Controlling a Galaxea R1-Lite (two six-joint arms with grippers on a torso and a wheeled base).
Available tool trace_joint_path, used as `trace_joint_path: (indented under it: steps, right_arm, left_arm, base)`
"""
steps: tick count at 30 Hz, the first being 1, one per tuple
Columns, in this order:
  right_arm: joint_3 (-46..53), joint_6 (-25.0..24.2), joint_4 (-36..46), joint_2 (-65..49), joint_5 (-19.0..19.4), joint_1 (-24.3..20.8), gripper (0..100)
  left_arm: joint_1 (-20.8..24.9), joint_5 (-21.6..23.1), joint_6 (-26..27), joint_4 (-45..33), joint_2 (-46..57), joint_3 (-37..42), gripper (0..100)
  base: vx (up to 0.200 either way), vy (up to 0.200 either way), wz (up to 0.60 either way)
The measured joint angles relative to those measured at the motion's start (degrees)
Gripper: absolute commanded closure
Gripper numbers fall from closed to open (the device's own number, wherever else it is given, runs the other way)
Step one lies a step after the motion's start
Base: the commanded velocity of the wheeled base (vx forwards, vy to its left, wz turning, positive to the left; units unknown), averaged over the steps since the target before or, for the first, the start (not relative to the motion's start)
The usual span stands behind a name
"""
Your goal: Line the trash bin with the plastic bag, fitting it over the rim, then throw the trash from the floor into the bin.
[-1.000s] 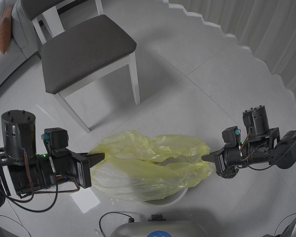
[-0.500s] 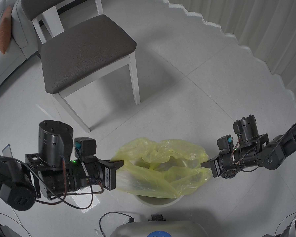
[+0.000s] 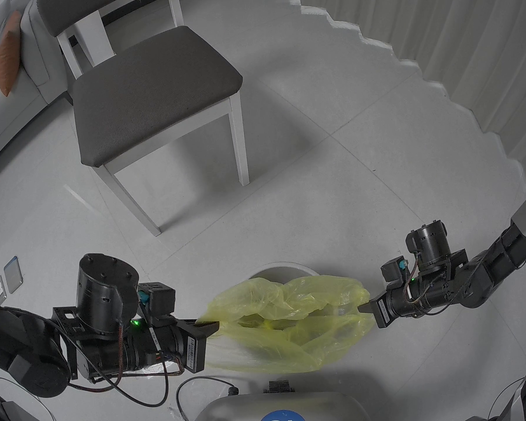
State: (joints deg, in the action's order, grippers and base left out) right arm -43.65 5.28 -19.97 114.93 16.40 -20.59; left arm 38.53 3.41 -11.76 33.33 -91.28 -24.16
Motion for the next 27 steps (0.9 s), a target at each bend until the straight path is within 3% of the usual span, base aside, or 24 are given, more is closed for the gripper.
trace_joint_path:
  steps: [15, 27]
  right_arm:
    - [3.6, 0.7, -3.7, 3.3, -0.1, -1.0, 100]
    - [-1.4, 0.6, -7.5, 8.7, -0.1, 0.2, 100]
  left_arm:
    - [2.1, -0.2, -0.4, 1.0, -2.8, 3.5, 100]
    - [-1.3, 0.4, 0.6, 17.8, -12.3, 3.9, 100]
  base:
    - [0.0, 0.0, 0.0]
    - [0.0, 0.0, 0.0]
